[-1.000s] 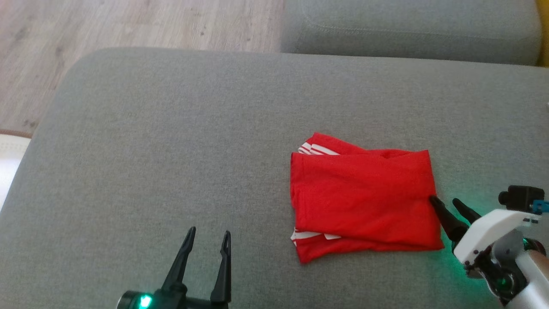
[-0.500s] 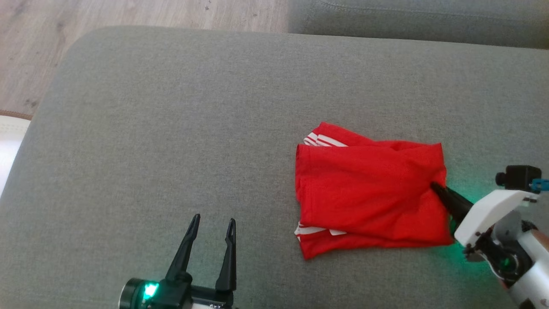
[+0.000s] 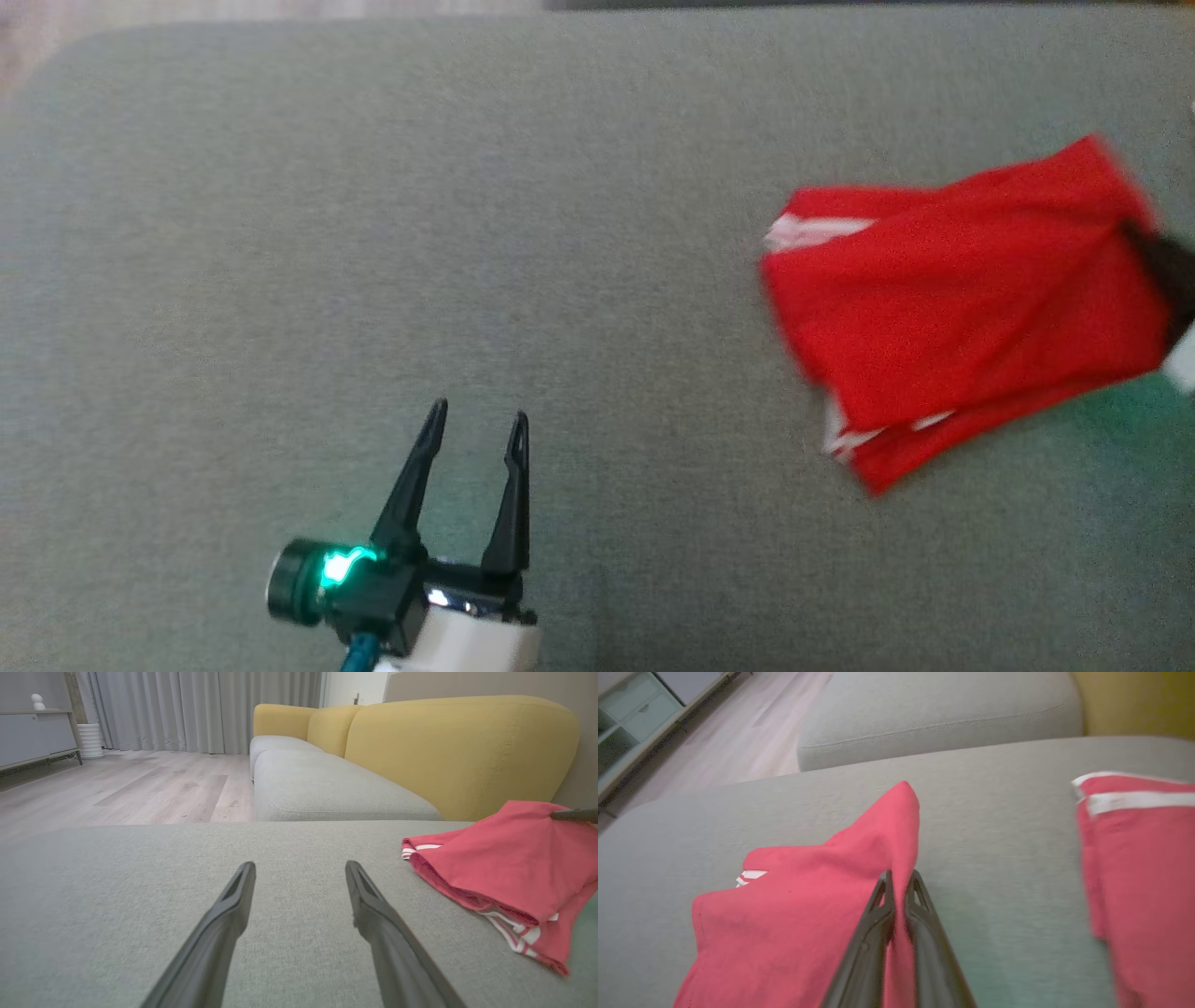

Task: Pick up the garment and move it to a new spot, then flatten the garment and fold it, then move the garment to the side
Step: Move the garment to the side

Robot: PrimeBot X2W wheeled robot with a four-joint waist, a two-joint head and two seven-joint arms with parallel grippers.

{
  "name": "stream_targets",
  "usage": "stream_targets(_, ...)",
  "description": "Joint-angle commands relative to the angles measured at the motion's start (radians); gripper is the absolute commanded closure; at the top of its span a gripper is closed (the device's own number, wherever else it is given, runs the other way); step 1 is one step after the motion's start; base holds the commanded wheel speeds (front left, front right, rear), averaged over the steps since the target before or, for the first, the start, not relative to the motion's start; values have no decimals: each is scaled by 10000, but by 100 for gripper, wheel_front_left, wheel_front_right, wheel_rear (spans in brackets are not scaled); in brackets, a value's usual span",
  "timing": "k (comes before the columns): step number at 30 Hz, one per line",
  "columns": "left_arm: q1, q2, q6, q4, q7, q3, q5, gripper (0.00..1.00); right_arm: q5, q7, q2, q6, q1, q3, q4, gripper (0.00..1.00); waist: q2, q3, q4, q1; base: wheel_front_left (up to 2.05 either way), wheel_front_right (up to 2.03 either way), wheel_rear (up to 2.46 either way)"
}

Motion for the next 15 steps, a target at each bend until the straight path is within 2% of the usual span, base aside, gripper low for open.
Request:
stream_targets(1, -455, -72, 39, -395, -95, 241, -63, 0, -170, -2, -910, -7, -349, -242, -190, 100, 0, 572, -430, -1, 0, 0, 0)
stream_targets(3, -688, -72, 18, -428, -95, 244, -61, 0, -243, 0, -1428, -7, -644, -483, -163, 100, 0, 876, -558, -1, 0, 0, 0)
stream_targets(4, -688, -72, 18, -428, -95, 244, -61, 0, -243, 0, -1428, -7, -644, -483, -163, 100, 0, 876, -558, -1, 0, 0, 0)
stream_targets(9, -1286, -72, 5, -532, -95, 268, 3, 0, -328, 147, -2679, -7, -1283, -1261, -138, 100, 0, 1636, -728, -1, 0, 0, 0)
stream_targets(10, -1515, -72, 3, -584, -95, 254, 67, 0, -319, 190, -3094, -7, -1417, -1639, -76, 100, 0, 1903, -735, -1, 0, 0, 0)
stream_targets(15, -1903, -72, -18, -664, -95, 217, 88, 0, -339, 311, -3838, -7, -1478, -2693, 334, 100, 0, 2313, -705, -1, 0, 0, 0)
